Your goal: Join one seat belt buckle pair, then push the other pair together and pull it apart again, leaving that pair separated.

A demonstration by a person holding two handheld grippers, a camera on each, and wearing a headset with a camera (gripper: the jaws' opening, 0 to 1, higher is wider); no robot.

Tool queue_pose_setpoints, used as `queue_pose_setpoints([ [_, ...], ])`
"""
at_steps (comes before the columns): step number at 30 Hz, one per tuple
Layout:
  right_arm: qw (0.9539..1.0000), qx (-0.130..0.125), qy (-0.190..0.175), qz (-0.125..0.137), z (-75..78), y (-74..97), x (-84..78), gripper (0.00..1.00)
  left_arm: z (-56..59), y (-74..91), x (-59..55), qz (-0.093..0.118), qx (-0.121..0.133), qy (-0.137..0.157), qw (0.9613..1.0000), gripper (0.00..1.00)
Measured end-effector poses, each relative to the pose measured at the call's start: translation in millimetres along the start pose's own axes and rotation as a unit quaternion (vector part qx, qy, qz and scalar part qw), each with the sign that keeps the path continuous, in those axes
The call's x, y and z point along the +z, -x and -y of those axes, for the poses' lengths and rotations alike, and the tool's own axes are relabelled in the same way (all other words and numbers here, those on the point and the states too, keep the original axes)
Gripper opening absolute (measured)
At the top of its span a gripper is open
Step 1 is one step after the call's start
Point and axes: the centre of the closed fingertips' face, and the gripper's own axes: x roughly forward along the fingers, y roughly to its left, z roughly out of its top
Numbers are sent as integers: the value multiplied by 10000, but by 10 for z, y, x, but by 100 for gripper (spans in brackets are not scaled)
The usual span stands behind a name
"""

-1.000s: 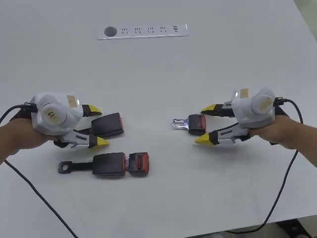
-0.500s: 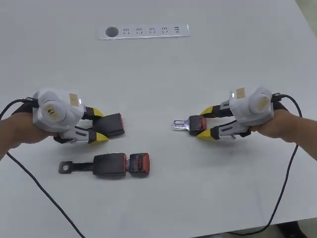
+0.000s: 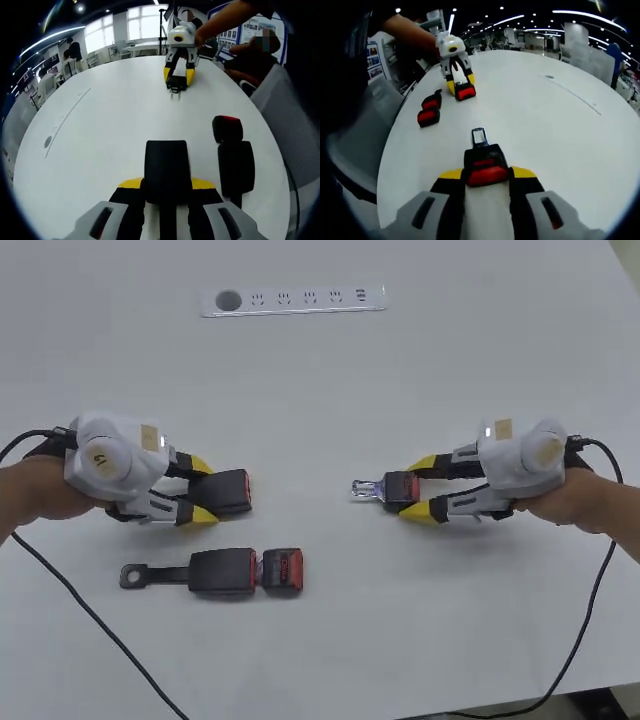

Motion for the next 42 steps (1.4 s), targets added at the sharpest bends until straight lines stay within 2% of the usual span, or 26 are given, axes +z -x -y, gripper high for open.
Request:
queue_pose_setpoints([
  [11, 9998, 104, 32, 179, -48, -167, 147, 34, -12, -9, 8, -23, -31, -7, 10000, 34],
  [27, 9986, 136, 205, 459, -156, -519, 448, 34, -17, -12, 3, -95, -66, -58, 9999, 34],
  [42, 9974, 323, 308, 567, -259, -852, 694, 34, -8, -17, 10, -169, -159, -216, 9995, 34],
])
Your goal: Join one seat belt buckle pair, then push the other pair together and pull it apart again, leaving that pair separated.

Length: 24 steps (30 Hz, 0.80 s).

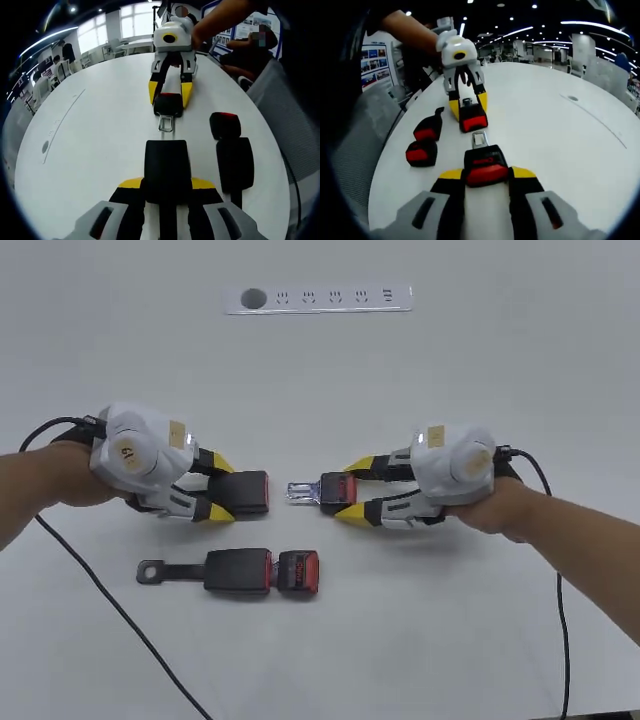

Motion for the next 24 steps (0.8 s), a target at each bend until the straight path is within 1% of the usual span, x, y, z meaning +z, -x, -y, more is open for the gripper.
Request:
queue_pose_setpoints([
  [5, 10000, 41, 19, 11, 15, -81, 59, 34, 0, 3, 0, 12, 0, 7, 10000, 34],
  [8, 9999, 73, 81, -44, 34, -144, 94, 34, 0, 4, -4, -7, -3, 6, 10000, 34],
  [10, 9999, 111, -33, -54, 53, -169, 114, 34, 2, 4, -2, 3, -8, 0, 10000, 34],
  [11, 9999, 125, 4, -80, 45, -177, 113, 34, 2, 5, -2, 4, -8, -2, 10000, 34],
  [12, 9997, 120, 147, -168, 36, -204, 106, 34, 5, 6, -2, 0, -18, -10, 10000, 34],
  [14, 9998, 130, 112, -132, 26, -266, 148, 34, 5, 4, 1, -27, -46, -46, 10000, 34],
  [15, 9996, 145, 169, -185, 22, -272, 138, 34, 7, 4, -7, -51, -62, -56, 10000, 34],
  [18, 9996, 162, 127, -171, 31, -267, 128, 34, 3, 1, -10, -46, -58, -51, 10000, 34],
  [22, 9997, 163, 43, -186, 35, -288, 139, 34, 2, -5, -11, -94, -62, -92, 9999, 34],
  [24, 9996, 163, 67, -216, 25, -309, 147, 34, -2, -8, -9, -109, -65, -100, 9999, 34],
])
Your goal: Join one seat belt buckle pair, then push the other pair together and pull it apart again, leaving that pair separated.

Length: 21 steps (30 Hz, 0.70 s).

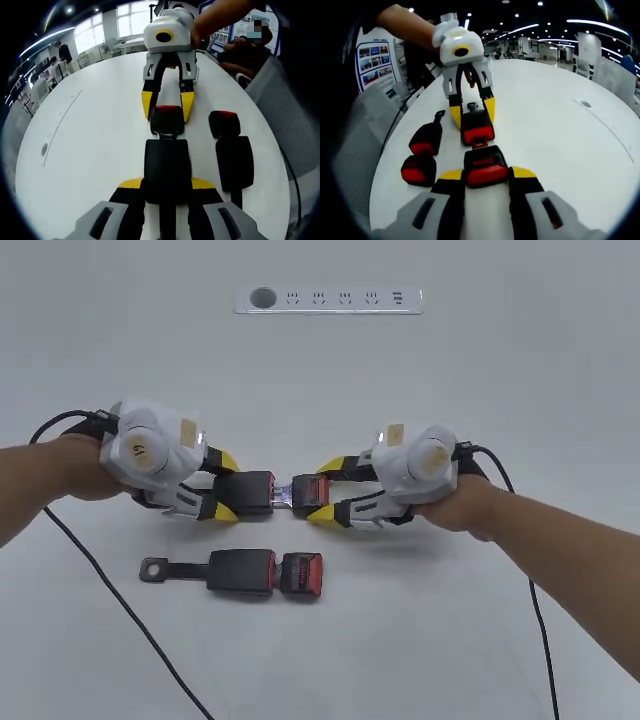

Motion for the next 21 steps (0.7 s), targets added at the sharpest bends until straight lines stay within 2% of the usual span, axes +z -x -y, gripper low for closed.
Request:
queue_pose_setpoints([
  [6, 10000, 36, -8, -6, -8, -19, 14, 34, -5, -9, 8, -76, -9, -34, 10000, 34],
  [10, 10000, 50, 50, -3, -58, -125, 97, 34, -10, -21, 18, -101, -21, -61, 9999, 34],
  [14, 9999, -50, -106, -17, -42, -131, 99, 34, -5, -20, 15, -108, -21, -55, 9999, 34],
  [21, 9997, -170, -134, -81, -41, -139, 97, 34, 1, -19, 14, -109, -18, -50, 9999, 34],
])
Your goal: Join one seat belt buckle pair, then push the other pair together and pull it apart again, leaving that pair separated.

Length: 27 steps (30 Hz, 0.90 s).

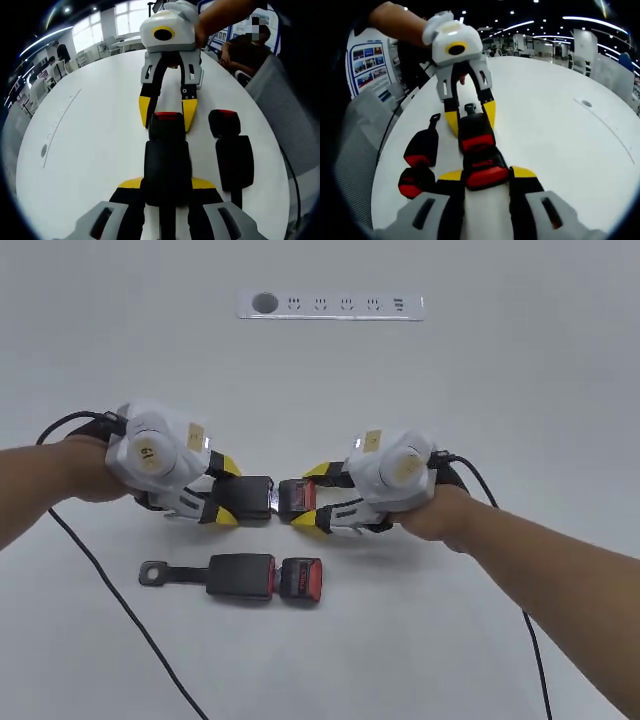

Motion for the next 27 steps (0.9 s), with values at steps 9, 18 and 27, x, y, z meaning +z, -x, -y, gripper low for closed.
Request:
queue_pose_setpoints([
  [9, 9998, -165, -56, -16, -8, -1, 13, 34, 7, 8, -5, 9, 2, 15, 10000, 34],
  [18, 9997, -228, -44, -42, -7, -10, 20, 34, 12, 11, -9, -13, 2, 28, 10000, 34],
  [27, 9995, -295, -3, -70, -10, -14, 26, 35, 14, 11, -15, 4, 3, 39, 10000, 34],
])
